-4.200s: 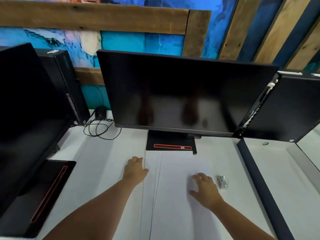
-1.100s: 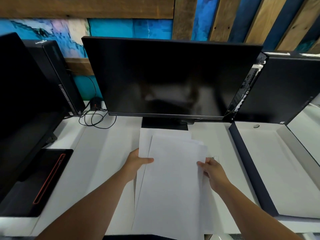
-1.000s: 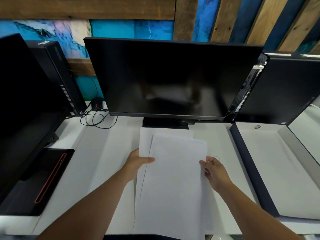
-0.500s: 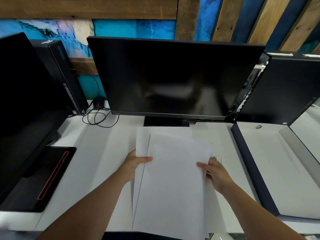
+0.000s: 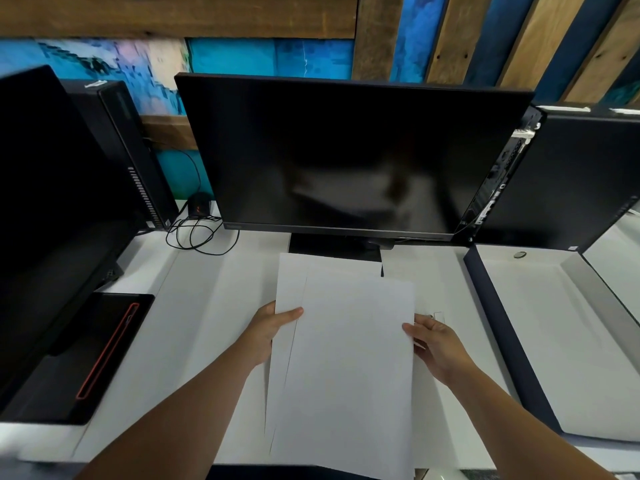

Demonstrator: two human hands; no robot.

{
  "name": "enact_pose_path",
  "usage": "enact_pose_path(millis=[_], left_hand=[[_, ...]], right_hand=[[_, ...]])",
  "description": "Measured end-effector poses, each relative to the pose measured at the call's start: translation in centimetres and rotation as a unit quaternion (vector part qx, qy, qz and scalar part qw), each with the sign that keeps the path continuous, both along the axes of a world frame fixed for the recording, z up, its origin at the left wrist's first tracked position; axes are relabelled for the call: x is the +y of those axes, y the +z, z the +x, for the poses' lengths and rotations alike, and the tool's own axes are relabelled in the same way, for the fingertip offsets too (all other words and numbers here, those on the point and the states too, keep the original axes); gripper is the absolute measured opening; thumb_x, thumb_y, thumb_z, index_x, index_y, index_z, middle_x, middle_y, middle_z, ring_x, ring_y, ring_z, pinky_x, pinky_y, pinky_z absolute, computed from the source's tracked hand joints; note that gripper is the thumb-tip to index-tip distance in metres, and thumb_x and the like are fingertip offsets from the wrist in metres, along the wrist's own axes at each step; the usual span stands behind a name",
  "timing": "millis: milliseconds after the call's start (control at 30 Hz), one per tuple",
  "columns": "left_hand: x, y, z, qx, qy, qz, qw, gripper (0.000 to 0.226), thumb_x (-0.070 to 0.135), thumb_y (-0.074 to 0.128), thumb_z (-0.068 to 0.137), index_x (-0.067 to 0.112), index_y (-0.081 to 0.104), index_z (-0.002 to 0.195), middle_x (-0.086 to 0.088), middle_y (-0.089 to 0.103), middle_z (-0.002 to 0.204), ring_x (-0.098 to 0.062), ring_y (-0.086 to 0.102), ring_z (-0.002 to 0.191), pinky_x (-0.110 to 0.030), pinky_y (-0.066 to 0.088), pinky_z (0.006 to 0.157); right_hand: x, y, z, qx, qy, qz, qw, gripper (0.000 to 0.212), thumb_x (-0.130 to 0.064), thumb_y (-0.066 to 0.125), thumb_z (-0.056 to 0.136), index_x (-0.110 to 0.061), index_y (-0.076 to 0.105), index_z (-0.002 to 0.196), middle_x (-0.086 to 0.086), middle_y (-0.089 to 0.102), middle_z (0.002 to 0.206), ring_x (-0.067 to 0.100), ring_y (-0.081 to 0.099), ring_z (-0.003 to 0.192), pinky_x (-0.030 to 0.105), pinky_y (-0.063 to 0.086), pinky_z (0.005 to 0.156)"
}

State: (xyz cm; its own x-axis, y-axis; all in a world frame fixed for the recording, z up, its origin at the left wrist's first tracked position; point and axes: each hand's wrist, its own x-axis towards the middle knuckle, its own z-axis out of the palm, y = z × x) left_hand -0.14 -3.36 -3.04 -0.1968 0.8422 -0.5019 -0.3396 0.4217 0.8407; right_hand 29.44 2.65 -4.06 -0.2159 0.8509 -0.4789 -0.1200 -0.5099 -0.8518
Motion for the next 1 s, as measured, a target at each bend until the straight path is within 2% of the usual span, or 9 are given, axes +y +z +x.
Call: enact_pose_path(millis=[100, 200, 300, 400, 533, 700, 767, 867, 1000], left_hand=[[0.0, 0.1, 0.1, 0.006, 0.004, 0.001, 1.0, 0.026, 0.007, 0.068, 0.084, 0.012, 0.066, 0.109, 0.0, 0.071, 0.103, -0.019, 0.063, 0.101, -0.034, 0.044, 0.098], [0.0, 0.1, 0.1, -0.005, 0.013, -0.004, 1.0, 0.023, 0.006, 0.067, 0.084, 0.014, 0.066, 0.105, 0.001, 0.071, 0.098, -0.016, 0.064, 0.095, -0.035, 0.045, 0.094], [0.0, 0.1, 0.0, -0.014, 0.02, -0.014, 1.0, 0.022, 0.007, 0.068, 0.084, 0.013, 0.067, 0.106, -0.004, 0.071, 0.103, -0.023, 0.064, 0.1, -0.04, 0.047, 0.098], [0.0, 0.1, 0.2, -0.031, 0.015, -0.012, 0.999, 0.022, 0.008, 0.065, 0.087, 0.011, 0.066, 0.109, -0.008, 0.071, 0.107, -0.026, 0.065, 0.102, -0.042, 0.05, 0.095], [0.2, 0.2, 0.2, -0.016, 0.01, -0.013, 1.0, 0.027, 0.013, 0.064, 0.089, 0.01, 0.065, 0.116, -0.008, 0.07, 0.112, -0.026, 0.064, 0.106, -0.042, 0.049, 0.098], [0.4, 0.9, 0.4, -0.019, 0.004, -0.019, 1.0, 0.017, 0.017, 0.06, 0.093, 0.014, 0.066, 0.108, -0.004, 0.07, 0.109, -0.016, 0.065, 0.097, -0.032, 0.052, 0.081], [0.4, 1.1, 0.4, -0.024, 0.0, -0.023, 0.999, 0.014, 0.02, 0.061, 0.092, 0.016, 0.067, 0.104, -0.002, 0.07, 0.109, -0.016, 0.064, 0.099, -0.034, 0.049, 0.089], [0.4, 1.3, 0.7, -0.01, -0.022, -0.02, 1.0, 0.024, 0.018, 0.067, 0.087, 0.013, 0.067, 0.11, -0.004, 0.07, 0.111, -0.022, 0.063, 0.107, -0.041, 0.045, 0.102], [0.4, 1.7, 1.3, 0.048, -0.028, -0.002, 0.998, 0.032, 0.009, 0.073, 0.081, 0.01, 0.067, 0.112, -0.005, 0.072, 0.107, -0.022, 0.065, 0.104, -0.038, 0.046, 0.101]], right_hand=[[0.1, 0.0, -0.1, 0.003, -0.004, -0.008, 1.0, 0.024, 0.002, 0.055, 0.087, -0.003, 0.066, 0.108, 0.012, 0.071, 0.105, 0.025, 0.065, 0.091, 0.033, 0.05, 0.078], [0.2, 0.1, -0.2, 0.017, -0.016, -0.015, 1.0, 0.02, 0.003, 0.056, 0.086, -0.006, 0.067, 0.1, 0.011, 0.07, 0.1, 0.025, 0.065, 0.087, 0.034, 0.05, 0.076], [0.1, 0.3, -0.7, 0.021, -0.005, -0.015, 1.0, 0.017, -0.001, 0.06, 0.085, -0.008, 0.068, 0.098, 0.01, 0.073, 0.098, 0.024, 0.068, 0.085, 0.033, 0.053, 0.075], [0.3, 0.1, -1.3, 0.04, -0.01, -0.021, 0.999, 0.016, -0.003, 0.059, 0.088, -0.005, 0.067, 0.101, 0.012, 0.072, 0.104, 0.024, 0.069, 0.089, 0.035, 0.056, 0.084], [0.5, 0.4, -1.7, 0.043, -0.021, -0.03, 0.998, 0.011, -0.006, 0.057, 0.091, -0.003, 0.066, 0.096, 0.015, 0.07, 0.105, 0.025, 0.068, 0.09, 0.04, 0.05, 0.094], [0.9, 0.8, -1.9, 0.031, -0.019, -0.025, 0.999, 0.018, -0.008, 0.057, 0.092, -0.002, 0.064, 0.107, 0.015, 0.071, 0.108, 0.026, 0.069, 0.094, 0.039, 0.052, 0.091], [1.0, 0.9, -1.9, 0.027, -0.024, -0.024, 0.999, 0.022, -0.009, 0.057, 0.092, 0.0, 0.063, 0.111, 0.016, 0.069, 0.112, 0.031, 0.066, 0.102, 0.042, 0.05, 0.094], [1.0, 1.2, -2.0, 0.034, -0.024, -0.019, 0.999, 0.024, -0.008, 0.058, 0.091, -0.003, 0.062, 0.114, 0.015, 0.069, 0.113, 0.032, 0.064, 0.108, 0.044, 0.047, 0.099], [0.8, 2.9, -2.3, 0.002, 0.031, 0.009, 0.999, 0.025, -0.006, 0.065, 0.085, -0.002, 0.065, 0.109, 0.015, 0.072, 0.107, 0.031, 0.069, 0.098, 0.037, 0.055, 0.083]])
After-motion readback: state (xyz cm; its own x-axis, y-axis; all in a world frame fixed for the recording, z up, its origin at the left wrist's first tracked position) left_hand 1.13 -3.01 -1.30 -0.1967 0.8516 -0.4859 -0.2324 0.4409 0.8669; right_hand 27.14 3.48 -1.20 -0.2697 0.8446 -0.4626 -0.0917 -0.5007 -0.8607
